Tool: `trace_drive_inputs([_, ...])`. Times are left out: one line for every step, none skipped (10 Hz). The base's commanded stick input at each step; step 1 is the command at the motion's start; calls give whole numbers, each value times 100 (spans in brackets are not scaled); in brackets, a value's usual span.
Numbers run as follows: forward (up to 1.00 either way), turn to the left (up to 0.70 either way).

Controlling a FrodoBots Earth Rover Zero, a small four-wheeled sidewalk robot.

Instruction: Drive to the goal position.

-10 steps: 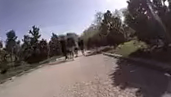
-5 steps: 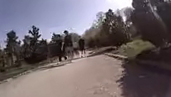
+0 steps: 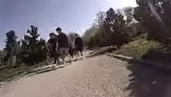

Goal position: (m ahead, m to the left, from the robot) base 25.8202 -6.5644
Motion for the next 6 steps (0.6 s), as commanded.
trace_drive_inputs([70, -19])
trace_drive_inputs([70, -34])
trace_drive_inputs([70, -35])
trace_drive_inputs([70, -35])
trace_drive_inputs([70, -4])
trace_drive_inputs([70, 0])
